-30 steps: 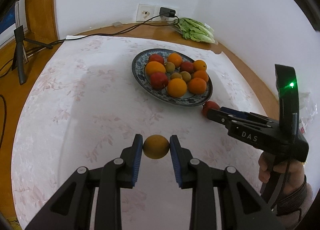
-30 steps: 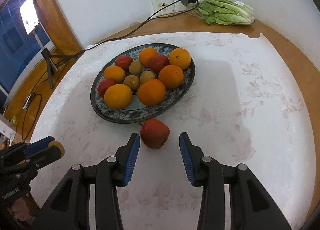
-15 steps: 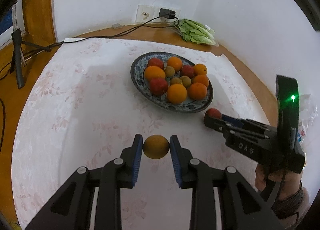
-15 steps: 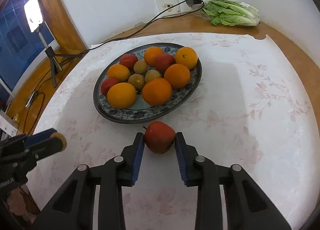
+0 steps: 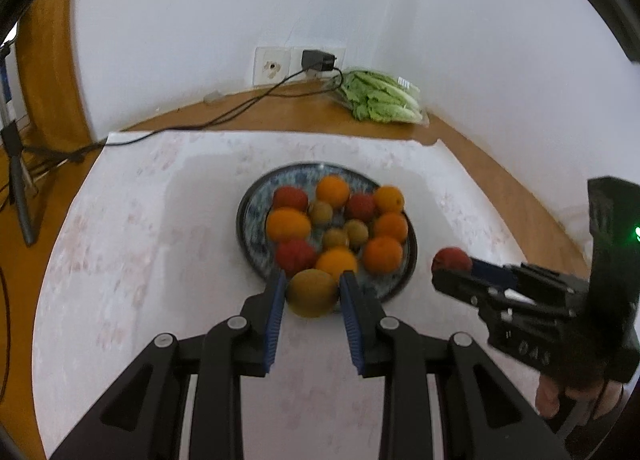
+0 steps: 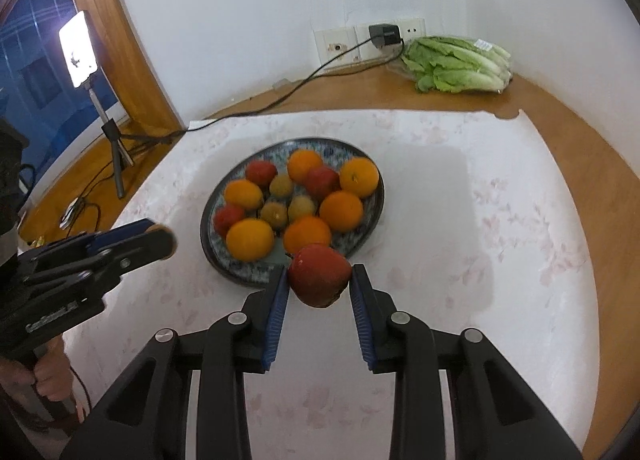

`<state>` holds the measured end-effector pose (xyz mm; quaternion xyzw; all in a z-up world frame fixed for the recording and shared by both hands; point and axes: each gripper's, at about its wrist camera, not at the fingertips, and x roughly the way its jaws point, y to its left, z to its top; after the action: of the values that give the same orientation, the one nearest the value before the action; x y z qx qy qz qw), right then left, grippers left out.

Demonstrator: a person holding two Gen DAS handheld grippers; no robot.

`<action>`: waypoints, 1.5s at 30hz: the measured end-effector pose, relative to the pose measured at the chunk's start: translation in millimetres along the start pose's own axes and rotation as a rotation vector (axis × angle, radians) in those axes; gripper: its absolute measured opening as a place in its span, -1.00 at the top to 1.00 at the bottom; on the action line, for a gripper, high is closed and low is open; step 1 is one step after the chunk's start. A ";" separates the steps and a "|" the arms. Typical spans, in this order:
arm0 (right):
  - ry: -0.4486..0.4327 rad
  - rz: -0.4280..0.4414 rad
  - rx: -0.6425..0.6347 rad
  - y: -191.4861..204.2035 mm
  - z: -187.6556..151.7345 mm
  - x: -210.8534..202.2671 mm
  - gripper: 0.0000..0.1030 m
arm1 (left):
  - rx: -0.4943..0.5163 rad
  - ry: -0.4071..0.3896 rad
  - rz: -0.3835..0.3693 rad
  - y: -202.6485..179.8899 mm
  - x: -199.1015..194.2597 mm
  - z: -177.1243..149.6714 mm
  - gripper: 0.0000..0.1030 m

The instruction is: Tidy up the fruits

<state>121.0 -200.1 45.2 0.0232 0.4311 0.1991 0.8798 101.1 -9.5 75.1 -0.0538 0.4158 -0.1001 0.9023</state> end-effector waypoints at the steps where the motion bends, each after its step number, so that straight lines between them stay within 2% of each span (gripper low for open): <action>1: -0.005 0.002 -0.001 0.6 2.8 0.3 0.37 | 0.002 -0.008 0.002 -0.8 3.6 4.0 0.43; 7: -0.031 0.016 0.007 6.5 19.7 13.8 0.37 | -0.001 -0.018 -0.016 -2.4 32.6 22.1 0.44; 14: -0.047 0.008 -0.027 12.6 29.8 35.3 0.37 | -0.022 -0.015 -0.009 2.8 57.5 25.7 0.44; 28: -0.066 0.019 -0.030 9.5 30.7 43.0 0.34 | -0.012 -0.018 -0.008 3.3 60.2 27.6 0.40; 37: -0.081 0.025 0.002 5.5 24.8 26.2 0.11 | -0.010 -0.024 0.000 2.3 42.0 19.3 -0.08; 40: -0.073 0.019 0.010 4.8 16.1 19.6 -0.03 | -0.008 -0.019 0.022 2.4 35.3 10.1 -0.31; 43: -0.065 0.001 0.020 2.2 5.4 13.1 -0.25 | -0.005 -0.010 0.074 4.5 28.8 -2.7 -0.44; 45: -0.053 -0.016 0.026 0.2 -2.0 11.4 -0.30 | -0.005 0.002 0.104 5.6 27.4 -9.6 -0.50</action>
<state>125.6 -196.0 35.5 0.0363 0.4103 0.1859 0.8921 111.9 -10.4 47.6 -0.0344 0.4191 -0.0521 0.9058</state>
